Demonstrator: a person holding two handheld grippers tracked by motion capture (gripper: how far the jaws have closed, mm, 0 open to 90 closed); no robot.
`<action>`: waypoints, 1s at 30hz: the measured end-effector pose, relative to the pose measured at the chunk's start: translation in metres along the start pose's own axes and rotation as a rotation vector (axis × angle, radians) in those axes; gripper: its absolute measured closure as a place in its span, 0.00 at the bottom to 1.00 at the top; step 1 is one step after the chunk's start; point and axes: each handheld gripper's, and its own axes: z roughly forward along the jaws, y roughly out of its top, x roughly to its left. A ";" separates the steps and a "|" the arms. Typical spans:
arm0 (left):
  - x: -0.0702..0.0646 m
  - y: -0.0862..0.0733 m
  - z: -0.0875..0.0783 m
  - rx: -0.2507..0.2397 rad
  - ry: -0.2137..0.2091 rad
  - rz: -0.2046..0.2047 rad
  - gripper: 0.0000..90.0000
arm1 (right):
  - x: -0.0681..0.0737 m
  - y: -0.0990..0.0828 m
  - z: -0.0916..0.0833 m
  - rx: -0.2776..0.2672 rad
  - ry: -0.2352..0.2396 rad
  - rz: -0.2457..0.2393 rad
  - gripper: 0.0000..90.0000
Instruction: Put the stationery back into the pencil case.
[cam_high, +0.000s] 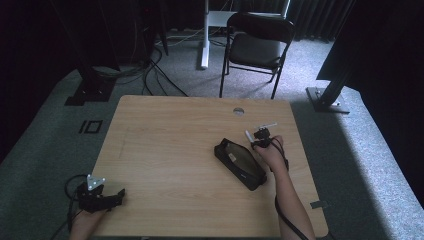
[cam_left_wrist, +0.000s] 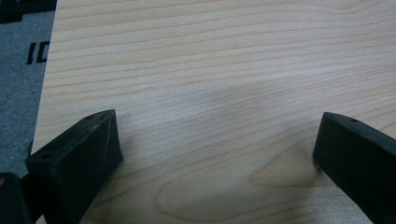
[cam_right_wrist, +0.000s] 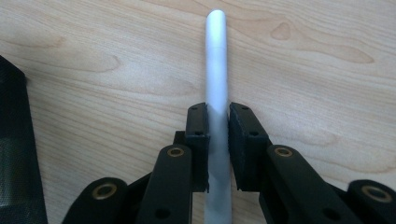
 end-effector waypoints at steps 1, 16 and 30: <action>0.000 0.000 0.000 0.000 0.000 0.000 0.01 | 0.000 0.000 -0.001 -0.002 0.004 0.009 0.87; 0.000 0.000 0.000 0.000 0.000 0.000 0.01 | -0.007 0.009 -0.040 -0.069 0.060 0.036 0.87; 0.000 0.000 0.000 0.001 0.000 0.000 0.01 | -0.008 0.013 -0.076 -0.112 0.098 0.006 0.87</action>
